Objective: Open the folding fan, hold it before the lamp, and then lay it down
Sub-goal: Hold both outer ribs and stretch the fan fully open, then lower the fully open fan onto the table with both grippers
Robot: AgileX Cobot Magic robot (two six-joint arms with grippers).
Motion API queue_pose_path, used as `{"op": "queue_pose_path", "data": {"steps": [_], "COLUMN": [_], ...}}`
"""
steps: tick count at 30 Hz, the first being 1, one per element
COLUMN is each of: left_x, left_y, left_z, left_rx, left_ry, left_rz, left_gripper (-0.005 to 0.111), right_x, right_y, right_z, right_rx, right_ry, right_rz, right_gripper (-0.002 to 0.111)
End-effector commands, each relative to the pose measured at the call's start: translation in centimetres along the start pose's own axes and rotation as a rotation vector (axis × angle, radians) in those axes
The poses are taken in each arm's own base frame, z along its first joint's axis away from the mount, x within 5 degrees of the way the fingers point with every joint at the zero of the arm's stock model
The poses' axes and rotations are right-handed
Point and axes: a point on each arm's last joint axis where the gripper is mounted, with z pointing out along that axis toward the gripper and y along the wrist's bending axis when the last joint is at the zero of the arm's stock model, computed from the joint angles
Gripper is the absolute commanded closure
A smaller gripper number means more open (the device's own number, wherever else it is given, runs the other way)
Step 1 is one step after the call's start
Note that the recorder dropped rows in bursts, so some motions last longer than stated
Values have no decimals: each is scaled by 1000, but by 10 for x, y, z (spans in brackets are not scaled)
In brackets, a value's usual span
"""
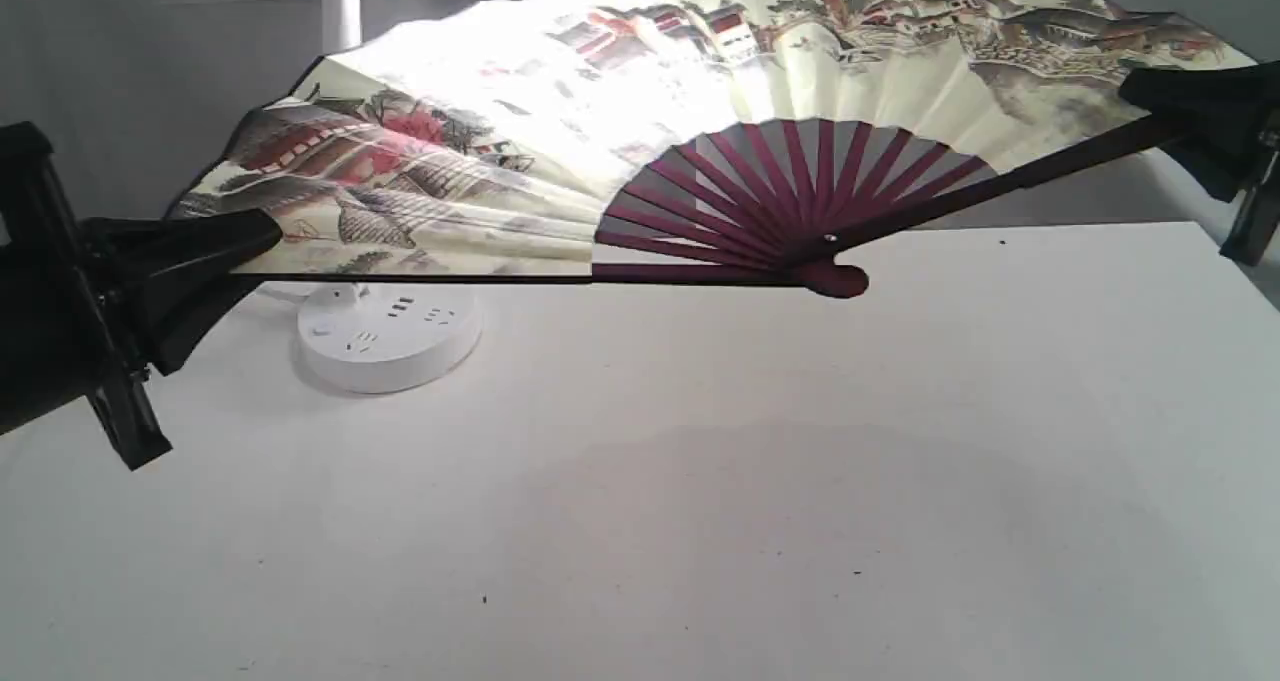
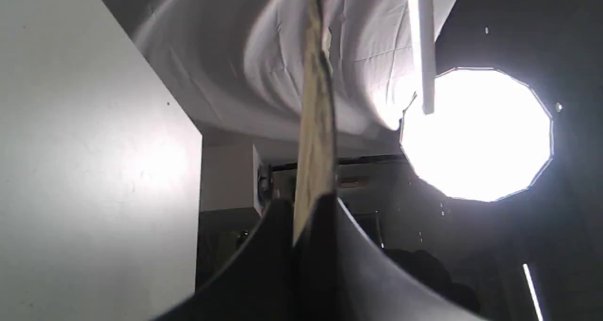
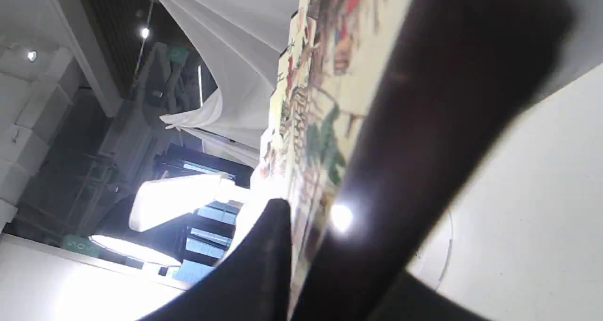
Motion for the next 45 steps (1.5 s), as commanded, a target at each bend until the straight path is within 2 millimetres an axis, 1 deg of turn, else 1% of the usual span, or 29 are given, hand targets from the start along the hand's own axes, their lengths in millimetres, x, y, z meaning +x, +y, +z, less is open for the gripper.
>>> {"op": "queue_pose_path", "data": {"steps": [1, 4, 9, 11, 13, 17, 22, 24, 27, 32, 36, 39, 45], "left_x": [-18, -14, -9, -8, -8, -9, -9, -9, -7, -4, -1, 0, -1], "left_y": [-2, 6, 17, 19, 22, 32, 38, 40, 46, 65, 83, 91, 115], "left_z": [-12, -15, -18, -19, -20, -22, -25, -26, -27, -28, -26, -23, -23], "left_rx": [27, -4, -75, -83, -105, -220, -263, -299, -342, -365, -369, -345, -425], "left_ry": [-184, -191, -190, -184, -189, -201, -223, -221, -207, -181, -146, -119, -106], "left_rz": [-49, -51, -20, -18, -19, 28, 72, 110, 123, 106, 110, 120, 136], "left_gripper": [107, 107, 107, 107, 107, 107, 107, 107, 107, 107, 107, 107, 107], "right_x": [-11, -3, 18, 23, 28, 34, 36, 40, 46, 61, 72, 79, 100], "right_y": [-16, -25, -48, -52, -54, -57, -57, -60, -64, -71, -75, -82, -92], "right_z": [-18, -20, -27, -29, -30, -30, -30, -32, -34, -38, -41, -44, -52], "right_rx": [120, 142, 248, 263, 274, 287, 292, 301, 305, 316, 332, 373, 444], "right_ry": [-95, -100, -118, -113, -93, -68, -40, -43, -64, -77, -51, -46, -3], "right_rz": [1, 44, 136, 127, 96, 58, 0, 5, -21, -10, -61, -71, -190], "right_gripper": [108, 108, 108, 108, 108, 108, 108, 108, 108, 108, 108, 108, 108]}}
